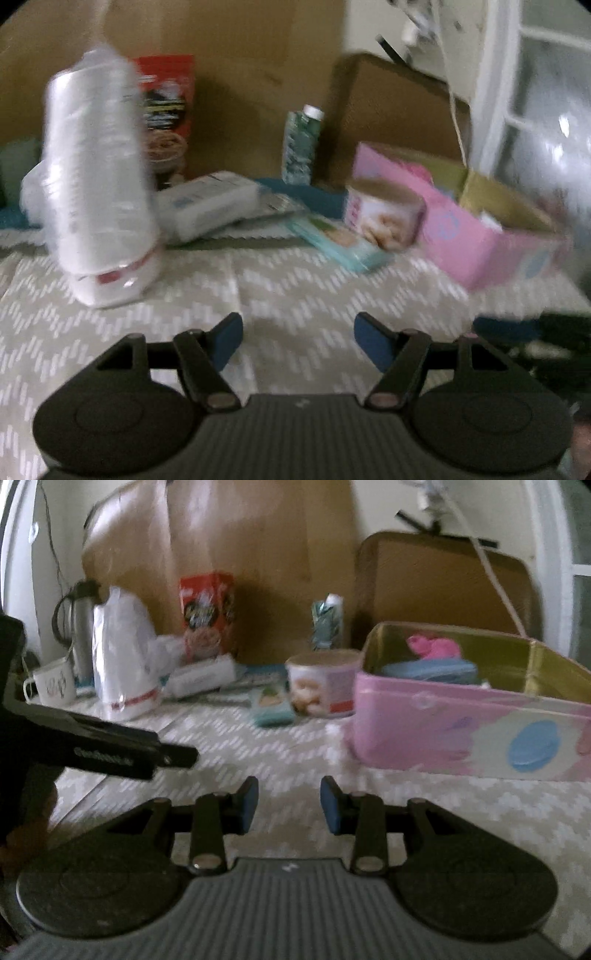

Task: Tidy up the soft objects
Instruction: 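Move the right gripper toward the teal pineapple-print box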

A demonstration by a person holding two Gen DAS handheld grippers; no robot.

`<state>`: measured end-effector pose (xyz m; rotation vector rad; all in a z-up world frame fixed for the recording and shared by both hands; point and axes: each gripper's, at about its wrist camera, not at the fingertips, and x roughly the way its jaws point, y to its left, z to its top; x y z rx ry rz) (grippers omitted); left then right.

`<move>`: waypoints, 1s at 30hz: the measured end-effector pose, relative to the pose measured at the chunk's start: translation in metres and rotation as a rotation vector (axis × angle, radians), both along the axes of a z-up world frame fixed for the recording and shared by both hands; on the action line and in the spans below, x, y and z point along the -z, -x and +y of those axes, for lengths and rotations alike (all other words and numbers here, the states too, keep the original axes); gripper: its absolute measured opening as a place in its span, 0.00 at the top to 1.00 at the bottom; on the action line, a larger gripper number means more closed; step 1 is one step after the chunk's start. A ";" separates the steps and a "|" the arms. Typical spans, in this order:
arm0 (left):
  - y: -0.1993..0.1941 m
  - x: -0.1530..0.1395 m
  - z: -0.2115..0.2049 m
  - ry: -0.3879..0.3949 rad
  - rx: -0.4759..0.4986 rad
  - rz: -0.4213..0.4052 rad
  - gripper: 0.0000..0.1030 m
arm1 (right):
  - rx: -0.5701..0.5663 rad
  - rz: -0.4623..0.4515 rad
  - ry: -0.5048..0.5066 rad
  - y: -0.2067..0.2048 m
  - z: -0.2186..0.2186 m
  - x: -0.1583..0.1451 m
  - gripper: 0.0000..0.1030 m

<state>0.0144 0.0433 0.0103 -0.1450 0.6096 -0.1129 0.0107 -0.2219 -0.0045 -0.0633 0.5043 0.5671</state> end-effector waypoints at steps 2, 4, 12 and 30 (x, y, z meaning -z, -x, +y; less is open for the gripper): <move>-0.003 0.001 0.010 0.060 -0.010 0.003 0.33 | -0.008 0.025 0.014 -0.005 0.011 0.001 0.61; -0.003 0.002 0.013 0.083 -0.013 0.002 0.33 | -0.016 0.028 0.024 -0.007 0.021 0.000 0.58; 0.003 0.000 0.017 0.123 -0.022 -0.044 0.32 | -0.031 -0.016 0.111 -0.018 0.059 -0.003 0.45; 0.004 0.001 0.035 0.218 -0.071 -0.061 0.32 | 0.039 -0.085 0.169 -0.058 0.085 -0.009 0.34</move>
